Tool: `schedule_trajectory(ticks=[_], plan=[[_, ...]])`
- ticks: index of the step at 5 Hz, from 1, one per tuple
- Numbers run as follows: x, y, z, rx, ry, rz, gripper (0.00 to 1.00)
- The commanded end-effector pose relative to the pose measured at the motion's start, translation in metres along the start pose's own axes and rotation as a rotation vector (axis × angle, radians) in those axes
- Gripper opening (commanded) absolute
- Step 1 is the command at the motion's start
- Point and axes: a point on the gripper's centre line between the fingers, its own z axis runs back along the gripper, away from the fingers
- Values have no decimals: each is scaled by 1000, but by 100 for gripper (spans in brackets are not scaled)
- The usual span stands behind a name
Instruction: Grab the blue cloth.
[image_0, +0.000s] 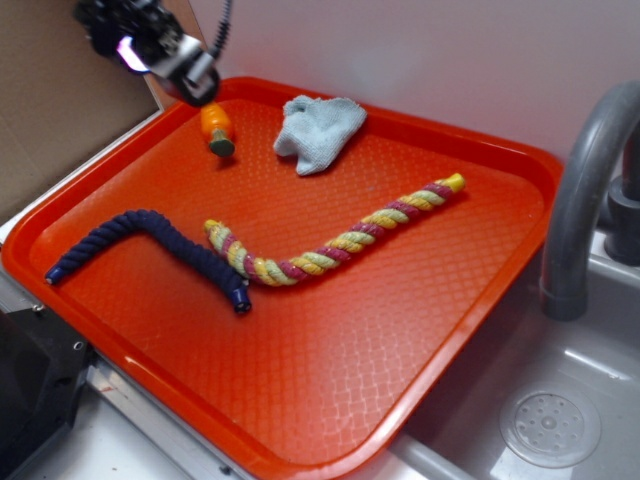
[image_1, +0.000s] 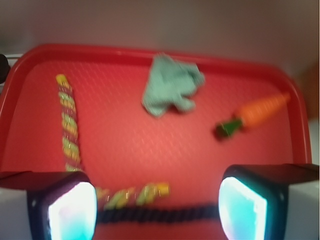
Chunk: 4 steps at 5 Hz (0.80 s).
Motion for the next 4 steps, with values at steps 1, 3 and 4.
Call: schedule_trajectory(ticks=[1,3,4], plan=[[10,2,13,-5,-46,3,100],[77,-7,-57,100,23,24,100],[92,-10,-89,87,78,33,100]])
